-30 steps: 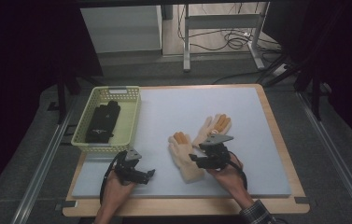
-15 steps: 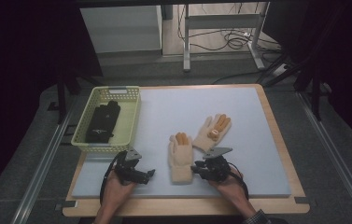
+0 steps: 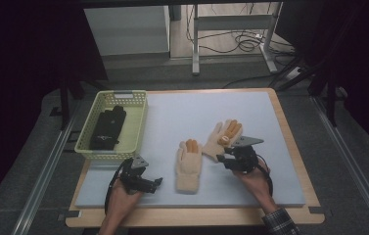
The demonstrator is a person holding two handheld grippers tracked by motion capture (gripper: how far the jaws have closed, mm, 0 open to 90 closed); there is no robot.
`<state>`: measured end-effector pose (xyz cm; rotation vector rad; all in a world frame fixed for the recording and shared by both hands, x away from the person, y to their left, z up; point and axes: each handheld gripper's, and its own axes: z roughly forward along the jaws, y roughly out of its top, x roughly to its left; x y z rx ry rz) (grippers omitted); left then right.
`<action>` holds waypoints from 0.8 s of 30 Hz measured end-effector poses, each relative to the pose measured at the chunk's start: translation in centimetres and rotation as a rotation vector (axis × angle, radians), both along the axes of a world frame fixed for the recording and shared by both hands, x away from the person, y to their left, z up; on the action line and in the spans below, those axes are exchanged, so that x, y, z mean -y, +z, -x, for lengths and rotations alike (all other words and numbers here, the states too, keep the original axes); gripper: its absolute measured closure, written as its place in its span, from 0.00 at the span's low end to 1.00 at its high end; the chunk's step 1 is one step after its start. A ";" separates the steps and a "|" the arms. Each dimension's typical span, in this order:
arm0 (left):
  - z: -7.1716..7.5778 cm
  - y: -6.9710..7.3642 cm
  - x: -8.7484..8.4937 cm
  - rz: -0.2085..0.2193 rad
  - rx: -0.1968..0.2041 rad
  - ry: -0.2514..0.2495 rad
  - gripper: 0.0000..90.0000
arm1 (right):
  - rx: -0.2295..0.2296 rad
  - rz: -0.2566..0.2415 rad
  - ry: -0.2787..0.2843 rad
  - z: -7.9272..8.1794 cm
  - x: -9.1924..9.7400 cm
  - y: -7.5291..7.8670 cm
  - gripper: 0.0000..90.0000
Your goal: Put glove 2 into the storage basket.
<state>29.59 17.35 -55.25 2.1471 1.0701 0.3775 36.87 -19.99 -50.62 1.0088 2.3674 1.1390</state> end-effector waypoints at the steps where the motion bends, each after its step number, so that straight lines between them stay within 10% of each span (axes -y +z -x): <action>1: 0.0 0.0 0.0 0.000 0.000 0.000 0.02 | 0.006 0.003 -0.013 -0.6 0.2 0.1 0.53; 12: 0.0 0.0 0.0 0.000 0.000 0.000 0.02 | 0.013 0.060 -0.083 -5.3 -0.2 -1.8 0.43; 17: 0.0 0.0 0.0 0.001 0.000 0.000 0.02 | 0.016 0.055 -0.112 -5.4 -0.2 -2.2 0.65; 24: 0.0 0.0 0.0 0.000 0.000 0.000 0.02 | 0.028 0.049 -0.107 -4.4 1.0 -0.5 0.68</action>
